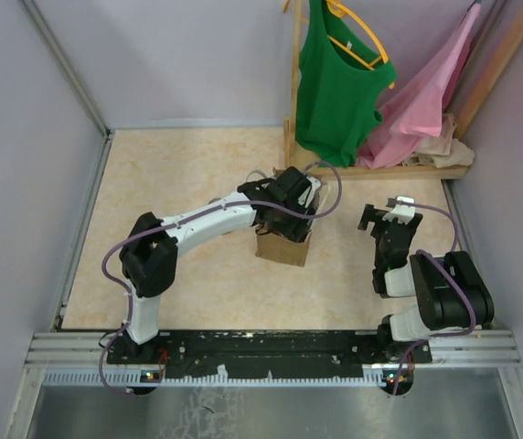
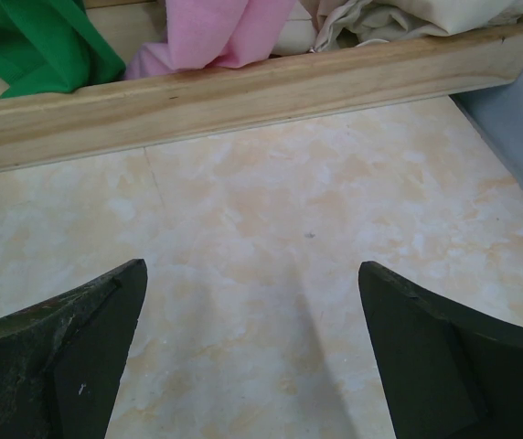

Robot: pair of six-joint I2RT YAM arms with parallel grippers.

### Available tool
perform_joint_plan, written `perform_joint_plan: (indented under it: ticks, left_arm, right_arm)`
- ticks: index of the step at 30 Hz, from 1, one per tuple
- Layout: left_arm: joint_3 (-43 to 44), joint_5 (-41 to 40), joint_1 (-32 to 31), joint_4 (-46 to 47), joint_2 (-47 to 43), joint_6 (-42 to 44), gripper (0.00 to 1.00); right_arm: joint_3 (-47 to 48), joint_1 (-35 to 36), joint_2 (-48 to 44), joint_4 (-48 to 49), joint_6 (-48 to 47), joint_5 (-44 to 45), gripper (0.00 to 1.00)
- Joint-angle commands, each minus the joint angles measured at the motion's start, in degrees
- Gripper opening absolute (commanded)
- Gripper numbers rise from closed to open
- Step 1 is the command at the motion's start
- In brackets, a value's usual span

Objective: Take the beverage out of the canvas bag

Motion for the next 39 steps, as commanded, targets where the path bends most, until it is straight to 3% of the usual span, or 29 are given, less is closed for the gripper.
perform_joint_plan:
  ticks: [1, 22, 39]
  left_arm:
    - [5.6, 2.2, -0.5, -7.2, -2.7, 4.4, 0.00]
    - [24.3, -2.8, 1.8, -11.8, -4.2, 11.5, 0.00]
    - [28.0, -7.7, 5.2, -10.5, -8.8, 13.6, 0.00]
  right_arm:
    - [0.9, -0.1, -0.2, 1.9, 0.2, 0.1, 0.99]
    - [1.0, -0.1, -0.2, 1.9, 0.2, 0.1, 0.99]
    - [1.0, -0.1, -0.2, 1.9, 0.2, 0.1, 0.99]
